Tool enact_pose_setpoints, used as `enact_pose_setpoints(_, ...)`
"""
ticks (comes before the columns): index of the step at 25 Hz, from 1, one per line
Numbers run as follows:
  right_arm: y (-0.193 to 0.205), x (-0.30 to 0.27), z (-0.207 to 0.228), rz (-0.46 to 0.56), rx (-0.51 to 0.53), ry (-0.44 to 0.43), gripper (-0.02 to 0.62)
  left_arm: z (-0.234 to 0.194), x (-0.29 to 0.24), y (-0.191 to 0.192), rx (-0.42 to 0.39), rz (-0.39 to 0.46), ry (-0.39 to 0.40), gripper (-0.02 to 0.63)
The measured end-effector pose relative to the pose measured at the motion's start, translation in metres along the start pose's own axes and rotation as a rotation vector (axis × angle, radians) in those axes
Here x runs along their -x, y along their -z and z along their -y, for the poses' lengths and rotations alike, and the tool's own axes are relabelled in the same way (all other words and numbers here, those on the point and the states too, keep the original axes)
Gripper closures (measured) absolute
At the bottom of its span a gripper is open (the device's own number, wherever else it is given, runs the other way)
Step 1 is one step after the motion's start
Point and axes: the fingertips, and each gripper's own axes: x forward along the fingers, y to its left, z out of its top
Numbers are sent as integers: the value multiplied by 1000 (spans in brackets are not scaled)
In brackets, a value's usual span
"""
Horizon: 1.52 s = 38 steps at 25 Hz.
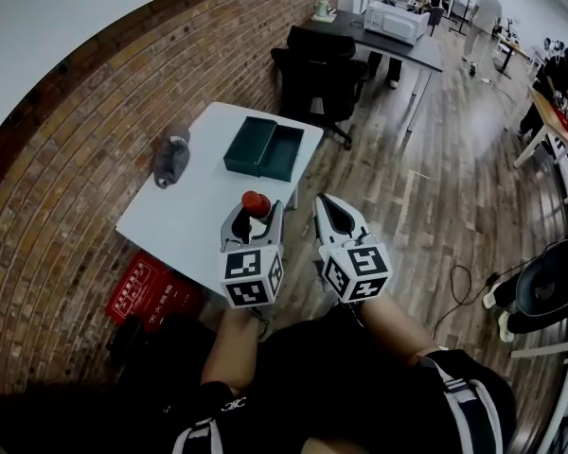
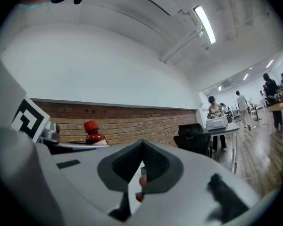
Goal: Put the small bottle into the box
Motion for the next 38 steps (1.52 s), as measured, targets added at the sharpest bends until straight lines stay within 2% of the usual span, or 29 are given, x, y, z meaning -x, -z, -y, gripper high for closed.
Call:
enact_pose_setpoints(8,-1,-11,-13,-5,4,-15,569,-18,9,7,25,-9,-10,382)
enact_pose_setpoints(18,-12,-40,-20,28,4,-43,569,-37,-6,-6,-7,12,-20,380)
enact_pose_setpoints(29,-6,-84,15,33,-34,-46,569,-47,-59,-7,4,0,-31,380)
enact_pose_setpoints(38,8,-137,40,9,-46,-87,569,-65,-109,1,5,-21,-57,380)
